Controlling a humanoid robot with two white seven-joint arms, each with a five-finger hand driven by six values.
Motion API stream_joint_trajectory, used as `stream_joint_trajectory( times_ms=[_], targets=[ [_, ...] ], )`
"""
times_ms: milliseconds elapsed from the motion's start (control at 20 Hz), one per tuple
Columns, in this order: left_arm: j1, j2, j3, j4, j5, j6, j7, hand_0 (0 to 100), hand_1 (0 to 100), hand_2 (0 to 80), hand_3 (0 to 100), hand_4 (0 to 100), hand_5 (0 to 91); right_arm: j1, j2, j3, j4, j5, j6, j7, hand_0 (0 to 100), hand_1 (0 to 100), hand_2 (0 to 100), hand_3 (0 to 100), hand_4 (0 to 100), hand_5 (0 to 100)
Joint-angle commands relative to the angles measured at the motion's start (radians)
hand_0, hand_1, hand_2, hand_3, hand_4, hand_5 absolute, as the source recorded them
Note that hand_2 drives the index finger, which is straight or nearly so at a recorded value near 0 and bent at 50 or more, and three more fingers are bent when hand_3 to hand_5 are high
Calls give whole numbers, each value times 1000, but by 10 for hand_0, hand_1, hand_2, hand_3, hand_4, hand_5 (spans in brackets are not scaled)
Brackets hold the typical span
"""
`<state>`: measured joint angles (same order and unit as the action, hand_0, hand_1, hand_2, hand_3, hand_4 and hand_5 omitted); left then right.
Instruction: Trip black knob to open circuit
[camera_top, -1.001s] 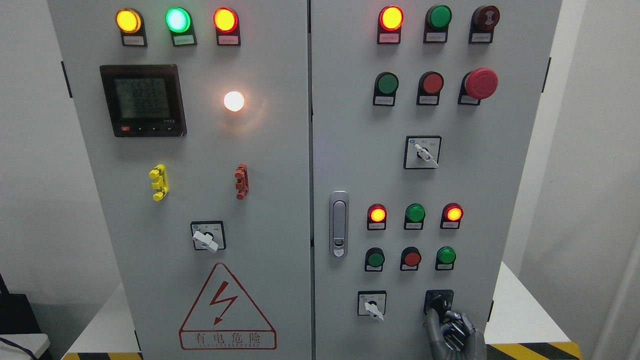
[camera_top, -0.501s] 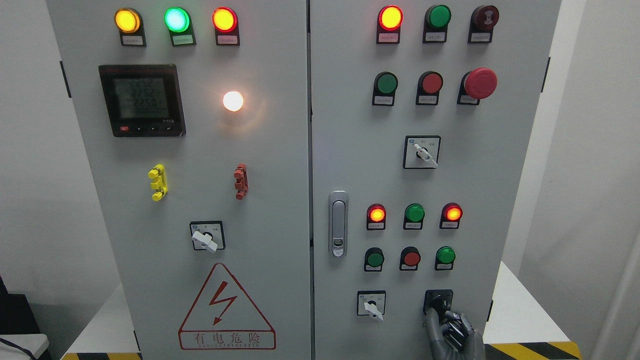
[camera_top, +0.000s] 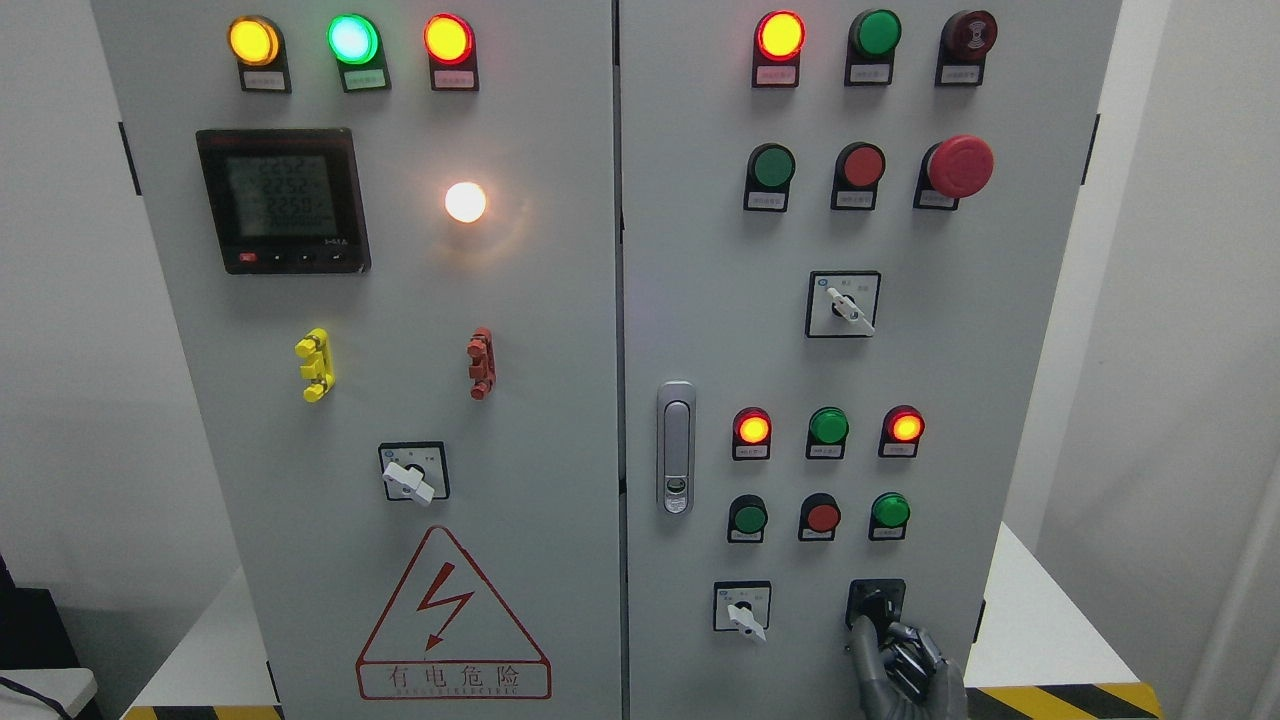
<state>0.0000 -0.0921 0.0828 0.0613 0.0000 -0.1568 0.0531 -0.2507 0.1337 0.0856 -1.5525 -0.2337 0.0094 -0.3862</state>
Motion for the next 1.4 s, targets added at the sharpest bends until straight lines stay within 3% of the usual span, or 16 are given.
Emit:
stream_joint_trajectory(
  times_ms=[0, 901, 1152, 1352],
  targets=[
    [-8, 0, 0, 0, -34, 0, 1, 120, 389, 0, 0, 0, 0, -1, 0, 3, -11, -52, -3, 53, 633, 761, 655, 946, 921, 934],
    [-8, 0, 0, 0, -32, 0, 1, 120, 389, 0, 0, 0, 0, 4, -3, 10, -12, -56, 3, 55, 622, 766, 655, 950, 924, 934],
    [-8, 0, 0, 0, -34, 0, 1, 120, 389, 0, 0, 0, 0, 10, -8, 10, -9, 75, 1, 55, 612, 774, 651, 945, 919, 932],
    [-8, 0, 0, 0, -34, 0, 1, 120, 389, 0, 0, 0, 0, 11, -8, 11, -8, 91, 0, 55, 609, 776, 646, 943, 918, 932]
  ],
)
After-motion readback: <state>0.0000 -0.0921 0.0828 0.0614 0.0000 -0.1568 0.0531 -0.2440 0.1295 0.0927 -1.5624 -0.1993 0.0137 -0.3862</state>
